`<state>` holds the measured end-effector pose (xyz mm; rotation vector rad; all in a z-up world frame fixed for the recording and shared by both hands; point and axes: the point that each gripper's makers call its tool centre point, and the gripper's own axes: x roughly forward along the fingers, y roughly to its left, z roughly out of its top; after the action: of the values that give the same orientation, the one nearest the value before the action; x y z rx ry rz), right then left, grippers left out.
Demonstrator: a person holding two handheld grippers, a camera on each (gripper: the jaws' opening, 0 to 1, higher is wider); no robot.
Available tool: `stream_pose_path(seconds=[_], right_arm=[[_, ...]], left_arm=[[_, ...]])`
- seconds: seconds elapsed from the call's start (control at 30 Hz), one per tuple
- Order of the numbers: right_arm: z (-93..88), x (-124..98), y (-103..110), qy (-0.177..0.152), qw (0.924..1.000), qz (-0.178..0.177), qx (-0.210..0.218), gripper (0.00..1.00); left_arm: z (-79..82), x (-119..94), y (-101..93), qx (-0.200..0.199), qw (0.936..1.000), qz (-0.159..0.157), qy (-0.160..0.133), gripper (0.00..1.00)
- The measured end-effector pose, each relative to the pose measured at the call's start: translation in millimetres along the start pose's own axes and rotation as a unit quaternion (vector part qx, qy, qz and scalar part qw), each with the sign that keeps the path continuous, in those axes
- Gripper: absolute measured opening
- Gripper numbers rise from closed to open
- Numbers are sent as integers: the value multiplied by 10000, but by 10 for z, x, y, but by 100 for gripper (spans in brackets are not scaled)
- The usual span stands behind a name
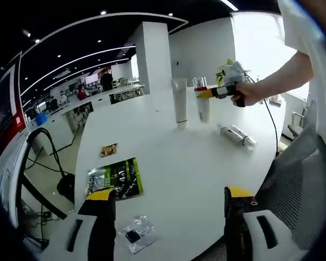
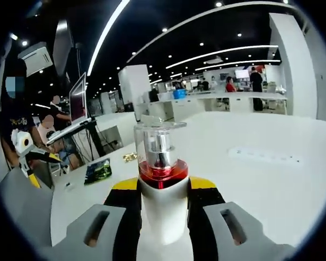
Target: Arrange the skincare products in the storage area until every visible bottle or jar stands upright without overlapping.
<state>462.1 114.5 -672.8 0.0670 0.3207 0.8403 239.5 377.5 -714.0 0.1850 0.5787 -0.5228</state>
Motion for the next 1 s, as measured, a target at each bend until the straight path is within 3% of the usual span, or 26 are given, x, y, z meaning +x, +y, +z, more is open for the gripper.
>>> stream_pose_path(seconds=[1.0], right_arm=[[-52,255,-327,-166,9998,-46,-96,29]], left_arm=[[-112,27,-50,183,9994,-85,286,83]])
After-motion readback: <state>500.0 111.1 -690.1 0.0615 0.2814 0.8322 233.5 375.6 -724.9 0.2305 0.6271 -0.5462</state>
